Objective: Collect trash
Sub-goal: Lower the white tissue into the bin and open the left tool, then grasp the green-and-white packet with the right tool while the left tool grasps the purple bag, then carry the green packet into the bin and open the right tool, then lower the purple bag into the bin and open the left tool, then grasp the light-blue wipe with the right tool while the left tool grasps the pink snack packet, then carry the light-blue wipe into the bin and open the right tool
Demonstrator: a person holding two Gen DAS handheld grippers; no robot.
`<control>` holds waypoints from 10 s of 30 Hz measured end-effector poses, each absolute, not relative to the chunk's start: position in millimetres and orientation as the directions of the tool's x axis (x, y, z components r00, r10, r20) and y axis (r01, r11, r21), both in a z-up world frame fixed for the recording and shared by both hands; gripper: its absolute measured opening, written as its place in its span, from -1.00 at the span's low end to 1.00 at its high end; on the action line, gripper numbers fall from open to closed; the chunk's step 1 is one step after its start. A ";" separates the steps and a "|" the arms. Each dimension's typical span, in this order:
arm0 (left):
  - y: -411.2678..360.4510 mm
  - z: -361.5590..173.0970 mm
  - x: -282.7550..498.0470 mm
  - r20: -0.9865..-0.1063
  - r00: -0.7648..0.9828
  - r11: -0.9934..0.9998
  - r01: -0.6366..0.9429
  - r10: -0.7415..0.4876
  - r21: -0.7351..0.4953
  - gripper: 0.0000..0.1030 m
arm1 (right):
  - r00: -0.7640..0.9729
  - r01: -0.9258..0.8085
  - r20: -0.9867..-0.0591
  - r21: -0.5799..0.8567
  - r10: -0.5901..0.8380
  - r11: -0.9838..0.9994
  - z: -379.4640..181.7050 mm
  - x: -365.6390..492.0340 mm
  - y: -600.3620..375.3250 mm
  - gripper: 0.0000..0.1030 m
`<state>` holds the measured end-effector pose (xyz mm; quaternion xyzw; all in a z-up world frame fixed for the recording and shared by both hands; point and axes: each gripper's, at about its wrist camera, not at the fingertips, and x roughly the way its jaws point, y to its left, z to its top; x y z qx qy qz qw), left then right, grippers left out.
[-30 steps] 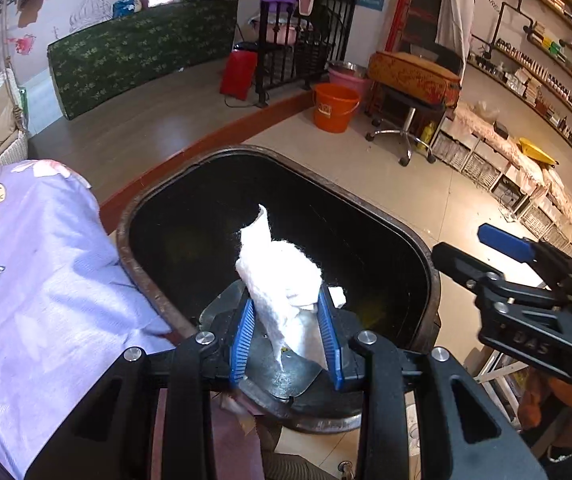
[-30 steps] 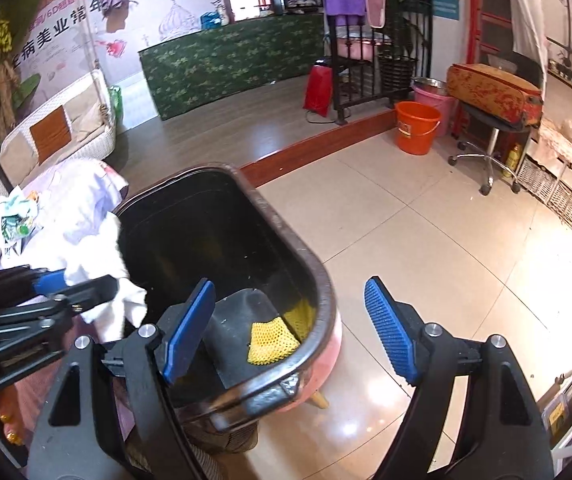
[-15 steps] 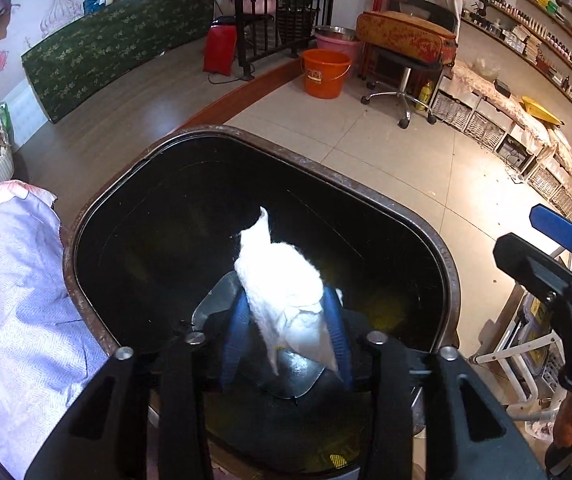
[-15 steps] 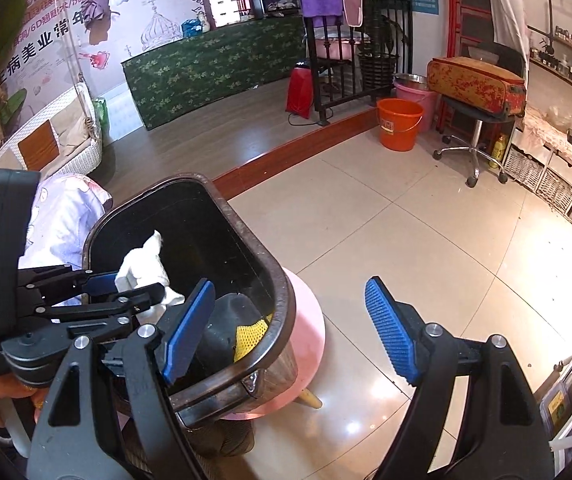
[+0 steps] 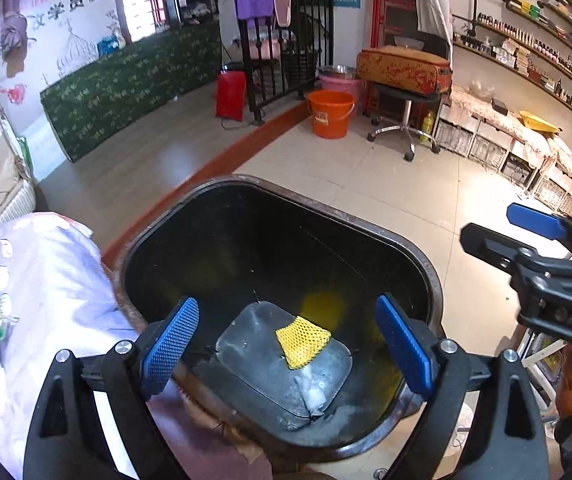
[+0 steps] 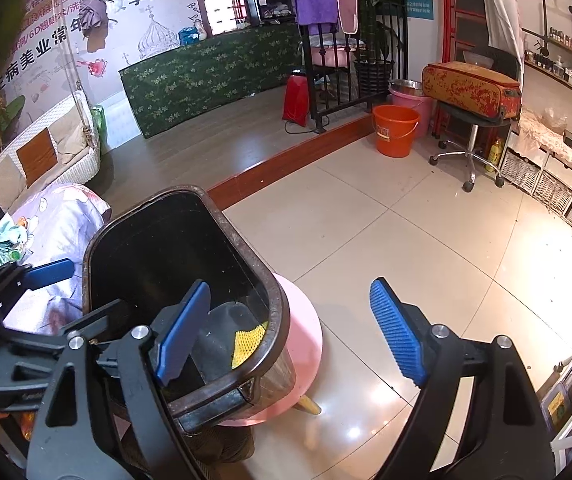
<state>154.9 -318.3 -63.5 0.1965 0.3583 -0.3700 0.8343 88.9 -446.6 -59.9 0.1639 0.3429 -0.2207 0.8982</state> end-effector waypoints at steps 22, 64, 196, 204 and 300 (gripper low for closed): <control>-152.8 -28.1 124.5 -0.627 0.677 0.844 0.533 -0.385 0.058 0.80 | 0.753 0.103 -0.656 0.200 0.055 0.974 -37.4 130.4 -337.3 0.69; 166.1 -46.3 248.5 -0.781 0.624 0.930 0.272 0.025 0.247 0.57 | 0.658 -0.442 -0.740 -0.230 0.139 0.867 -47.5 320.2 -88.0 0.22; -322.8 -82.3 175.2 -0.792 0.318 0.666 0.732 -0.522 -0.145 -0.45 | 0.632 0.513 -0.686 0.023 -0.360 0.858 -52.8 90.7 -440.6 0.66; -316.4 -78.0 166.8 -0.769 0.374 0.680 0.726 -0.518 -0.105 0.50 | 0.641 0.523 -0.674 0.035 -0.366 0.852 -53.9 87.9 -444.6 0.67; 60.9 1.8 209.2 -0.566 0.820 0.993 0.036 -0.092 -0.111 -0.88 | 0.721 -0.350 -0.554 0.227 0.416 0.909 9.6 296.8 -144.0 -0.95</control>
